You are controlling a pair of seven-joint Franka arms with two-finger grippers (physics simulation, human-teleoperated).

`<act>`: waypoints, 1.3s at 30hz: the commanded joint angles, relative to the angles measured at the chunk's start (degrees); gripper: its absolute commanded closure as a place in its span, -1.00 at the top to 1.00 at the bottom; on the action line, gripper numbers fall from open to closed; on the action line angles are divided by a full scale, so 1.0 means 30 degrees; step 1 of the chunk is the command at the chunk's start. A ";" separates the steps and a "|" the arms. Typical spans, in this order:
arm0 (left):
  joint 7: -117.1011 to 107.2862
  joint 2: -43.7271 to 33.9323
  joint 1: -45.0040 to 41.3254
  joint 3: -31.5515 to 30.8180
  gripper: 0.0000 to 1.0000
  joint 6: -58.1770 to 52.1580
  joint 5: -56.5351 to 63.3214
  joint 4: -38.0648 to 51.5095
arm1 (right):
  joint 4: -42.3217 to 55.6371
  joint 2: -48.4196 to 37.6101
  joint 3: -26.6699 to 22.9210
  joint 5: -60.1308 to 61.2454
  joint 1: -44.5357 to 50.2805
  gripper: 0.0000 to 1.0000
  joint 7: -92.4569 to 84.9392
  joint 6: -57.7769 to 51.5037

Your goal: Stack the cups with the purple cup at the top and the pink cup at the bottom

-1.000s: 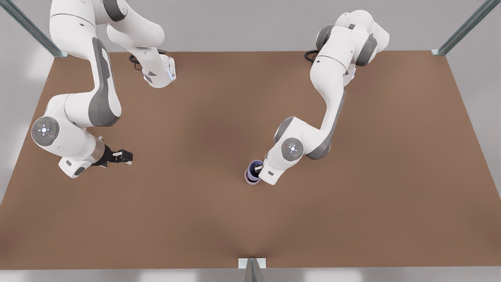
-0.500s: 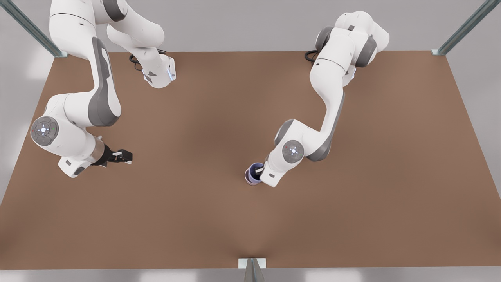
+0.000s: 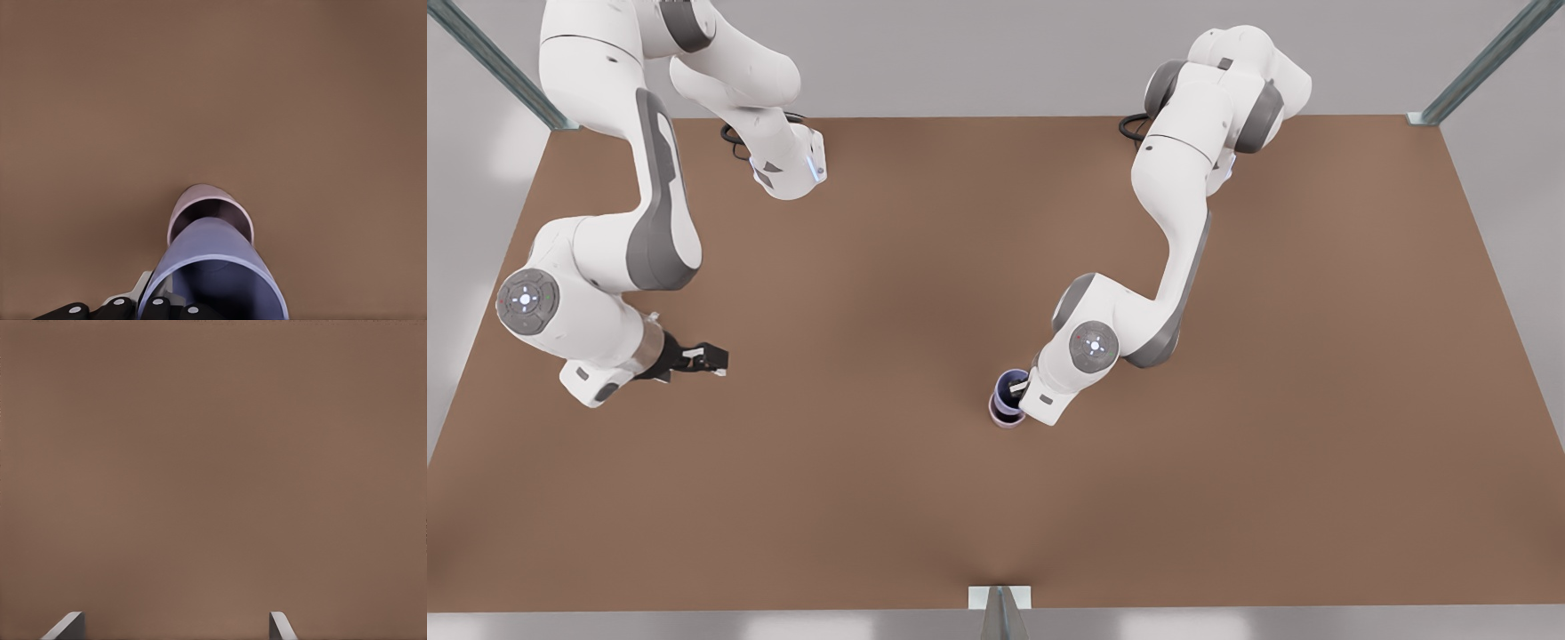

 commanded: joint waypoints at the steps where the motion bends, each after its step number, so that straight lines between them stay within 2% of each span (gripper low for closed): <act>1: 0.0032 0.0001 0.0000 0.0000 -0.57 0.0027 -0.0986 -0.0007 | 0.0003 0.0000 0.0001 -0.0001 0.0004 1.00 0.0000 -0.0002; 5: 0.0032 0.0118 -0.0088 0.0000 -0.55 0.0056 -0.0986 0.0022 | 0.0003 0.0000 0.0001 -0.0030 -0.0025 1.00 0.0000 -0.0032; 10: 0.0003 0.0118 -0.0117 0.0000 -0.13 0.0085 -0.1015 0.0022 | 0.0033 0.0000 0.0001 0.0028 -0.0025 1.00 0.0000 -0.0032; 12: 0.0003 0.0118 -0.0117 0.0000 -0.03 0.0115 -0.1015 0.0022 | 0.0033 0.0000 0.0001 0.0028 -0.0025 1.00 -0.0029 -0.0061; 22: 0.0062 0.0265 -0.0117 -0.0029 -0.03 0.0291 -0.1044 -0.0270 | 0.0003 0.0029 -0.0029 -0.0001 -0.0025 1.00 -0.0264 -0.0002; 24: 0.0062 0.0265 -0.0088 0.0000 0.02 0.0291 -0.1044 -0.0270 | 0.0381 0.0350 0.0001 0.0058 -0.0025 1.00 -0.0234 -0.0002; 25: 0.0062 0.0265 -0.0088 0.0000 0.18 0.0262 -0.1044 -0.0270 | 0.0619 0.0527 -0.0028 -0.0001 -0.0025 1.00 -0.0234 -0.0032; 27: 0.0062 0.0235 -0.0029 -0.0029 0.97 0.0232 -0.1044 -0.0241 | 0.0589 0.0556 -0.0029 -0.0001 -0.0025 1.00 -0.0293 -0.0032; 39: 0.0032 0.0177 0.0000 -0.0029 0.99 0.0232 -0.1073 -0.0270 | 0.0648 0.0527 -0.0028 -0.0001 -0.0055 1.00 -0.0293 -0.0178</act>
